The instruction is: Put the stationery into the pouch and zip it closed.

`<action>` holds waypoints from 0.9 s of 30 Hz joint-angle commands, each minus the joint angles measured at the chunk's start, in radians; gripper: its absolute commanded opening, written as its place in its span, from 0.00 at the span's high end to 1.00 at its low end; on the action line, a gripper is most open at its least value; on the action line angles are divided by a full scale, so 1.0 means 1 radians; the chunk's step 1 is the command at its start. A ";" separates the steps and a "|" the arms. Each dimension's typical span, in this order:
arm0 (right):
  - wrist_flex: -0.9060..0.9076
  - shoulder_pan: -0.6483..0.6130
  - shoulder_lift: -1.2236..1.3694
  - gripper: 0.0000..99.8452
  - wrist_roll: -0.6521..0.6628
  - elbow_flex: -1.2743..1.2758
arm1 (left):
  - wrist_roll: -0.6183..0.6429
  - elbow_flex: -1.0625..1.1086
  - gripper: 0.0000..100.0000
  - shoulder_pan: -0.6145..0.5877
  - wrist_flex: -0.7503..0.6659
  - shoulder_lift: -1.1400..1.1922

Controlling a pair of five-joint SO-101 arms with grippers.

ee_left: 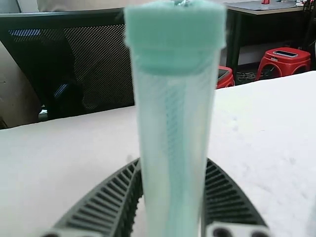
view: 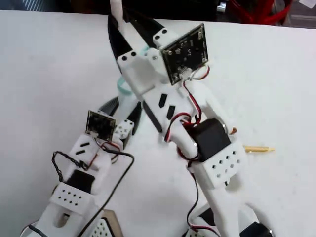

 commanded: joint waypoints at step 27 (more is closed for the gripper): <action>0.073 0.073 -0.015 0.98 0.008 0.172 | -0.009 -0.005 0.83 -0.002 -0.018 -0.010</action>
